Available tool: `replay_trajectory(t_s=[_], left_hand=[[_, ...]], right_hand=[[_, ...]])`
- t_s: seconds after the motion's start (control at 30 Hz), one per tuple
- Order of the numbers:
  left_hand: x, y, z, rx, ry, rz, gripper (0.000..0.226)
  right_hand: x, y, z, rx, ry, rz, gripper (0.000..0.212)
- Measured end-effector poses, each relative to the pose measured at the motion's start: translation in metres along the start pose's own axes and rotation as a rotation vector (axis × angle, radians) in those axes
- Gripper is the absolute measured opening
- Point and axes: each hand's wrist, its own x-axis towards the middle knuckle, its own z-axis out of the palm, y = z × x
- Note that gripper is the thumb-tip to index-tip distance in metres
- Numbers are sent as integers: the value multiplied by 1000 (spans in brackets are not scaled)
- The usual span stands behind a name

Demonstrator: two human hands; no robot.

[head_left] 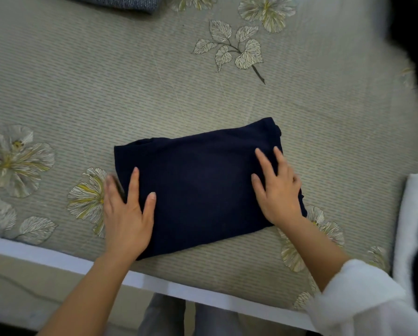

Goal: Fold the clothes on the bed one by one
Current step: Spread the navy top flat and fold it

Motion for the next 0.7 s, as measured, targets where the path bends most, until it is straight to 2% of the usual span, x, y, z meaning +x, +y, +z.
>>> replay_trajectory(t_s=[0.07,0.13,0.2,0.3,0.37,0.4,0.53,0.7], left_hand=[[-1,0,-5,-188,57,-90,70],[-2,4,-12,-487,79,-246,71],[-5,9,-20,-679,17,-423,63],[-9,16,-33,-712,-132,-546,31],[-11,24,-46,-700,-164,-532,11],[-12,29,-53,-682,-161,-490,9],[-30,52,-85,-631,-178,-289,26],[-67,87,-109,-562,-327,-180,38]], right_hand=[[7,2,-11,294,66,229,71],[15,3,-25,506,47,440,74],[19,1,-38,630,-69,592,60],[17,-8,-58,791,-230,682,27],[9,-14,-73,847,-242,685,16],[3,-15,-81,861,-233,671,16],[-47,-18,-110,899,-192,651,28],[-130,-6,-150,1011,-107,827,32]])
